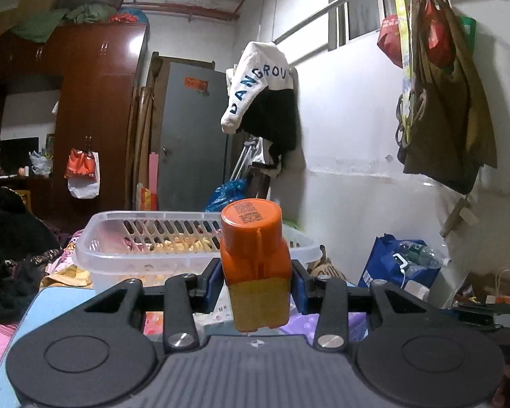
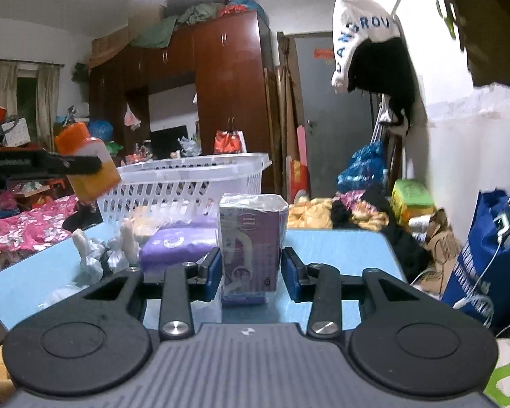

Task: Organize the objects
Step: 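Carry the orange bottle with the left tool into the basket while the right tool drops the pink box there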

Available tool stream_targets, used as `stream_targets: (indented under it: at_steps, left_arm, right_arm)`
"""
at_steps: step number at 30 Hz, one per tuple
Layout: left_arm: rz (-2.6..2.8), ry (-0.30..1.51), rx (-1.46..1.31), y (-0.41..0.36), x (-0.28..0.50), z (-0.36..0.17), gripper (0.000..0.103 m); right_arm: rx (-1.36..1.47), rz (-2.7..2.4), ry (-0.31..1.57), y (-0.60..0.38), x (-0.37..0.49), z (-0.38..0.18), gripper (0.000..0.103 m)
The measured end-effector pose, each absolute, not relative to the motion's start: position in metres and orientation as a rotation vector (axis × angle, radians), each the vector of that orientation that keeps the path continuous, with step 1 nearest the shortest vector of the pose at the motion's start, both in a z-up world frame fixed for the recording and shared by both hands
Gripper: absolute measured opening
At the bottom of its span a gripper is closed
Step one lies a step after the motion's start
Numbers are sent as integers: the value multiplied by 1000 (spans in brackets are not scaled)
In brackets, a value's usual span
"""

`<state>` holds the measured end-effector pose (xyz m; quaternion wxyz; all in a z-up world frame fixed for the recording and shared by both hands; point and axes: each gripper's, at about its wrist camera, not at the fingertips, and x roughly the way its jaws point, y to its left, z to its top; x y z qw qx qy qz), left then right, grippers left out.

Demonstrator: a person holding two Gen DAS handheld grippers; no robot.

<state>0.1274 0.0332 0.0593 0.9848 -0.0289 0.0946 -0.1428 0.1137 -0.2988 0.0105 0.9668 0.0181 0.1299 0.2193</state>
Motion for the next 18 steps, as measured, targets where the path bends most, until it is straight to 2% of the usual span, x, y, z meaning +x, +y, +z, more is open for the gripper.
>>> stream_targets:
  at_steps: [12,18]
  left_arm:
    - [-306,232,-51,35,132,42,45]
    - [-304,239,-51,35,133,39,45]
  right_arm:
    - [39,413,405,-311,135,-18,43]
    - [70,417,426,-319,143,-17,57]
